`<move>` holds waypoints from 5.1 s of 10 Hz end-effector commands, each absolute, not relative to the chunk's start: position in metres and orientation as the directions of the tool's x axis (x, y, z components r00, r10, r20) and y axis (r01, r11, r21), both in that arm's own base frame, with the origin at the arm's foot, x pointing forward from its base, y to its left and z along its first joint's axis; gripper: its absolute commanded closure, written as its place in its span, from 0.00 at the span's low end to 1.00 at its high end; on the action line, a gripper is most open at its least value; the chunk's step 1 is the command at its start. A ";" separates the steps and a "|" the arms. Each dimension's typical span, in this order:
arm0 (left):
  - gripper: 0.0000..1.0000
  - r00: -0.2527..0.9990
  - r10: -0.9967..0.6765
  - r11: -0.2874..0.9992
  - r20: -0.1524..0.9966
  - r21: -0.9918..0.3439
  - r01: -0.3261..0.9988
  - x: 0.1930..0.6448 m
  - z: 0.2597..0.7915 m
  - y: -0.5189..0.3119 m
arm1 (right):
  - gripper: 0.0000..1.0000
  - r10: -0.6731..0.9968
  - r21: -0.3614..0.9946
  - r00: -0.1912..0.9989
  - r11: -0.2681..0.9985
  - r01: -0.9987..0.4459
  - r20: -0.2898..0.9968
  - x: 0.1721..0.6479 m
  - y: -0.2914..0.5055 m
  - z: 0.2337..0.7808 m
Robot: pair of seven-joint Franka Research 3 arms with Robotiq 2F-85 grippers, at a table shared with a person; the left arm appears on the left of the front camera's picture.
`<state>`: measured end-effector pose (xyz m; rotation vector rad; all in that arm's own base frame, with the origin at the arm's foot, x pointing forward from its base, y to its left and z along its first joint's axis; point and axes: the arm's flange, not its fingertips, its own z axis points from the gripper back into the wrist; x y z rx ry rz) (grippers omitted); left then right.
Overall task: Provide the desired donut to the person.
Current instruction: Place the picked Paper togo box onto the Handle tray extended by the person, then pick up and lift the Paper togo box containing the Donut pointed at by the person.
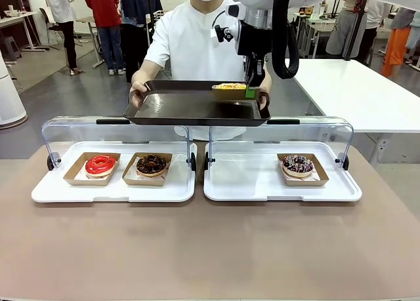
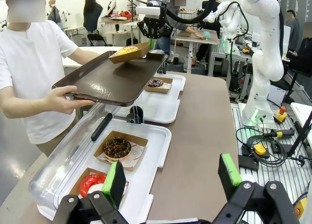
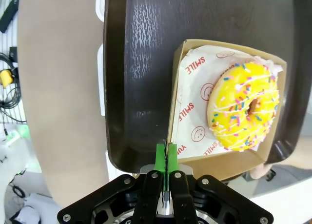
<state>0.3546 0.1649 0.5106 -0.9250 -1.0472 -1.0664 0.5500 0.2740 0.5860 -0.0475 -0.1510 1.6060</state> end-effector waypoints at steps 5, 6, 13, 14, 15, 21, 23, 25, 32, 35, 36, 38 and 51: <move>0.00 0.137 -0.219 0.233 0.966 -0.085 0.969 0.353 0.512 0.166 | 0.98 0.996 -0.076 -0.024 -0.018 -0.997 0.082 0.574 0.265 0.569; 0.00 0.137 -0.219 0.233 0.966 -0.085 0.969 0.353 0.512 0.166 | 0.98 0.997 -0.074 -0.019 -0.013 -0.997 0.079 0.575 0.266 0.568; 0.00 0.137 -0.219 0.233 0.966 -0.085 0.969 0.353 0.512 0.166 | 0.15 0.998 -0.066 -0.010 -0.006 -0.998 0.062 0.575 0.266 0.567; 0.00 0.137 -0.219 0.233 0.966 -0.085 0.969 0.353 0.512 0.166 | 0.05 0.998 -0.063 -0.009 -0.005 -0.998 0.060 0.575 0.265 0.567; 0.00 0.137 -0.219 0.233 0.966 -0.085 0.969 0.353 0.512 0.166 | 0.00 0.998 -0.060 -0.011 -0.008 -0.998 0.058 0.573 0.265 0.566; 0.00 0.137 -0.219 0.233 0.966 -0.085 0.969 0.353 0.512 0.166 | 0.00 1.000 -0.053 -0.005 -0.005 -0.999 -0.003 0.552 0.263 0.569; 0.00 0.137 -0.219 0.233 0.966 -0.085 0.969 0.353 0.512 0.166 | 0.00 0.999 -0.056 -0.013 -0.016 -0.998 -0.051 0.511 0.261 0.581; 0.00 0.137 -0.219 0.233 0.966 -0.085 0.969 0.353 0.512 0.166 | 0.00 0.999 -0.083 -0.024 -0.026 -0.996 -0.031 0.471 0.249 0.589; 0.00 0.137 -0.219 0.233 0.966 -0.085 0.969 0.353 0.512 0.166 | 0.00 0.996 -0.161 0.045 0.057 -0.985 0.081 0.431 0.197 0.537; 0.00 0.137 -0.219 0.233 0.966 -0.085 0.969 0.353 0.512 0.166 | 0.00 0.997 -0.164 0.056 0.063 -0.984 0.052 0.435 0.194 0.539; 0.00 0.137 -0.219 0.233 0.966 -0.085 0.969 0.353 0.512 0.166 | 0.00 0.997 -0.164 0.056 0.063 -0.984 0.052 0.435 0.194 0.539; 0.00 0.137 -0.219 0.233 0.966 -0.085 0.969 0.353 0.512 0.166 | 0.00 0.997 -0.164 0.056 0.063 -0.984 0.052 0.435 0.194 0.539; 0.00 0.137 -0.219 0.233 0.966 -0.085 0.969 0.353 0.512 0.166 | 0.00 0.997 -0.164 0.056 0.063 -0.984 0.052 0.435 0.194 0.539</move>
